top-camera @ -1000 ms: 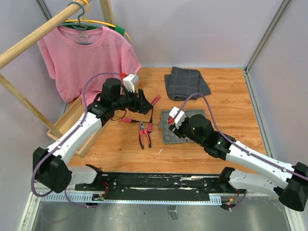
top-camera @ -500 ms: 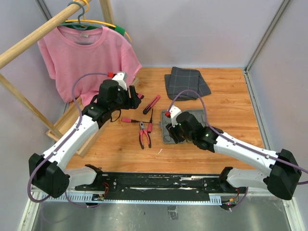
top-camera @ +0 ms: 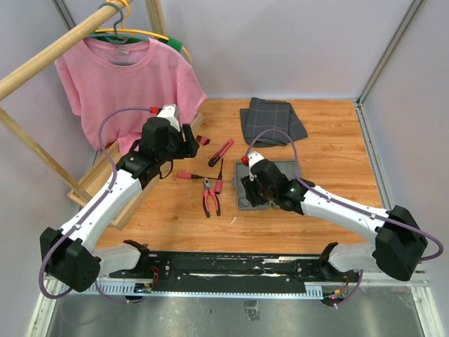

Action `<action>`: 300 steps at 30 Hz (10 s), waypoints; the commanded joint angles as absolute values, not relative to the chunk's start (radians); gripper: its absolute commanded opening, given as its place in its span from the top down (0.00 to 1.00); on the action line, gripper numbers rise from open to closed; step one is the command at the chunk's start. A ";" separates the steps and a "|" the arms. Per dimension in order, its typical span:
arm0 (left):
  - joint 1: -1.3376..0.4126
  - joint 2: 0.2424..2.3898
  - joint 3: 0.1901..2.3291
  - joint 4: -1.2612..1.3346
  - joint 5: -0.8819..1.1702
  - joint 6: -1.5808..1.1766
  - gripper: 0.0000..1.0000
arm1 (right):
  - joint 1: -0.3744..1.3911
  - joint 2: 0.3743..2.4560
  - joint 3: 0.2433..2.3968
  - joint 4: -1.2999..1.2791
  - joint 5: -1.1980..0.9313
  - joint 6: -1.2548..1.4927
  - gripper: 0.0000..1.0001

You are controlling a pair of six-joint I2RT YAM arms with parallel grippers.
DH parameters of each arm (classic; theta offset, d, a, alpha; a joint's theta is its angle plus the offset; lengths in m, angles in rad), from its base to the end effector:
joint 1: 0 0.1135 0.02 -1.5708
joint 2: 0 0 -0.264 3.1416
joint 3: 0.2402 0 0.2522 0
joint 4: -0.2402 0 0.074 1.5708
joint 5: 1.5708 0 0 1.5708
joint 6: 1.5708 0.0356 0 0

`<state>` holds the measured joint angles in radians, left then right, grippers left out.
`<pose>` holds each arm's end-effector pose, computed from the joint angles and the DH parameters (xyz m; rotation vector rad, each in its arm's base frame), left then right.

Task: Sort the tools into containers
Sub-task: Place the engineering item in the storage box, then adjust the engineering item in the storage box.

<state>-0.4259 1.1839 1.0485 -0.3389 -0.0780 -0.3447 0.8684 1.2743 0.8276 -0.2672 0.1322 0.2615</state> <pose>0.2458 -0.1084 0.3344 0.0347 2.0671 -0.3996 0.1795 0.2048 0.2427 -0.6250 2.2303 0.4367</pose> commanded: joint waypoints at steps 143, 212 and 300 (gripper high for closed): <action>-0.986 1.642 0.996 -0.135 -0.290 -0.721 0.72 | 0.532 1.338 0.677 -0.039 -0.337 0.555 0.65; -0.974 1.742 0.944 -0.153 -0.282 -0.673 1.00 | 0.626 1.555 0.770 -0.157 -0.269 0.531 0.99; -0.897 1.565 1.013 -0.173 -0.191 -0.509 0.72 | 0.657 1.122 0.636 -0.193 0.041 0.526 0.65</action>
<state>-0.9508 1.6405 0.9783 -0.1848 -0.2684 -0.5621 0.6735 1.1423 0.6582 -0.1474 -0.0437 0.5598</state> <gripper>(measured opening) 0.255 0.321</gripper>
